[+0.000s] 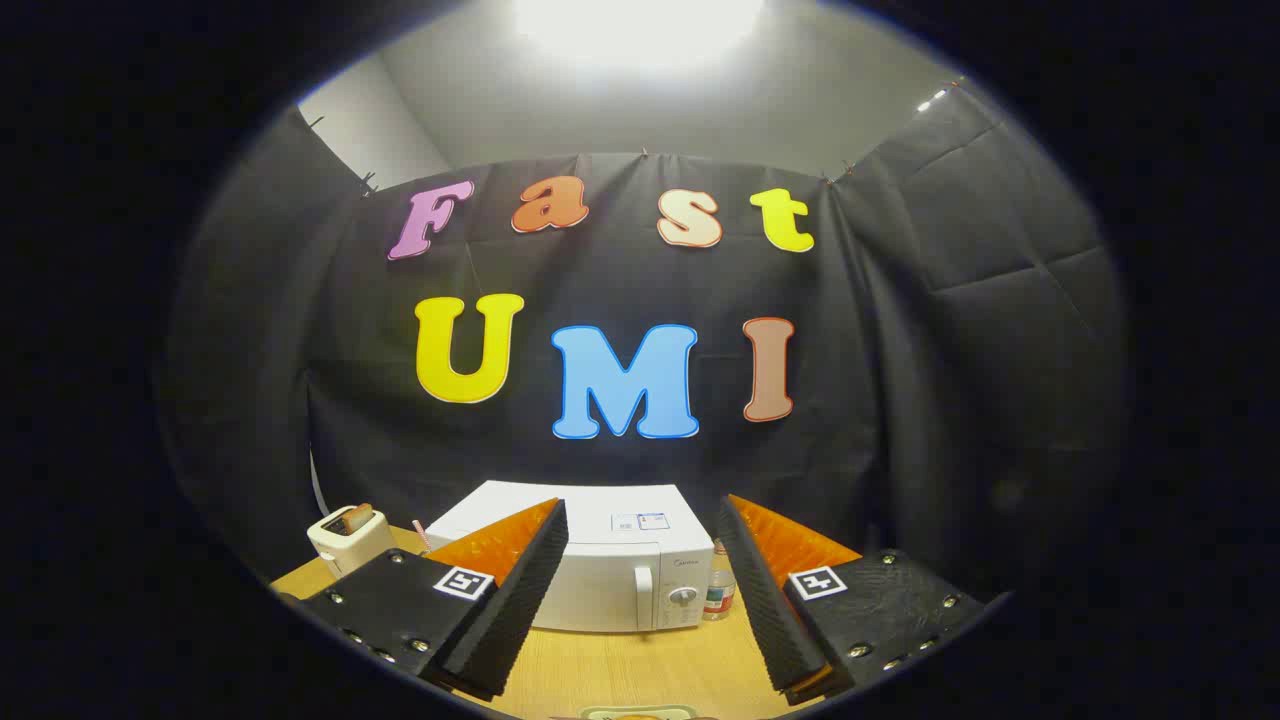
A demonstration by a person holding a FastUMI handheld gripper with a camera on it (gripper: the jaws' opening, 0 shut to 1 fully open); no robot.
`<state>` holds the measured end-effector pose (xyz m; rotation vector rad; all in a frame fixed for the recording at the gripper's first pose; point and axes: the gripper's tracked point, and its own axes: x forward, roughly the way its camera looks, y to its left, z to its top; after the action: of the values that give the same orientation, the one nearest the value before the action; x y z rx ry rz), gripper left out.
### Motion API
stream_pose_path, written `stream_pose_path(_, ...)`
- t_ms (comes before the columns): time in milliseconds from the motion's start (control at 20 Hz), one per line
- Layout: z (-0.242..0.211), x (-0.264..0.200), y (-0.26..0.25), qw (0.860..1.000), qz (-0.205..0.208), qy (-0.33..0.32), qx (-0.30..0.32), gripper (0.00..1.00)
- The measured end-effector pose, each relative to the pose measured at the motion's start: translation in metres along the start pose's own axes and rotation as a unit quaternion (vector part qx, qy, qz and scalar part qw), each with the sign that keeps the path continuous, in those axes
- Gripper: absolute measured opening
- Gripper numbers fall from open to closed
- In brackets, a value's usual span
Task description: Open the microwave, put the food inside, and close the microwave door.
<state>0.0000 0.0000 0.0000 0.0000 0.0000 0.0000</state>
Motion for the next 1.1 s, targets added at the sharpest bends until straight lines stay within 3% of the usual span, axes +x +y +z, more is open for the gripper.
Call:
stream_pose_path(750,-0.013,0.017,0.002,1.0,0.0,-0.013,-0.009,0.92)
stream_pose_path(1100,-0.069,0.051,0.002,1.0,0.007,-0.017,-0.006,0.92)
